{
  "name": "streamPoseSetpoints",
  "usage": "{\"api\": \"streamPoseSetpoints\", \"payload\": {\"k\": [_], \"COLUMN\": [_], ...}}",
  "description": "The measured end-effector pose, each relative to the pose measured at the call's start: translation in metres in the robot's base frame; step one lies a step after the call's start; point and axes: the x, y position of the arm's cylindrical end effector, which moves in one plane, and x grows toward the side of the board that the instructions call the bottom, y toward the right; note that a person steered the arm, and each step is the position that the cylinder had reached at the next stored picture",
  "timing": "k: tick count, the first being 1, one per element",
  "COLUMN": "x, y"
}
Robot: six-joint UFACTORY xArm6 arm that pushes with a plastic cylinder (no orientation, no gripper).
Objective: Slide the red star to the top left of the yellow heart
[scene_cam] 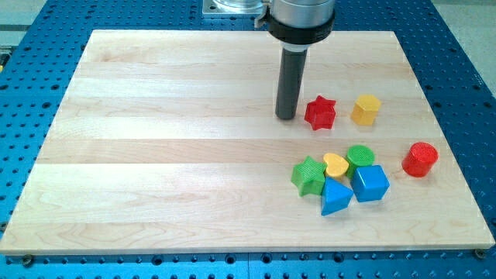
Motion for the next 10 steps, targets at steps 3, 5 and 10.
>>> {"api": "streamPoseSetpoints", "payload": {"k": [3,5,10], "x": [-0.051,0.029,-0.057], "y": [0.117,0.068,0.022]}}
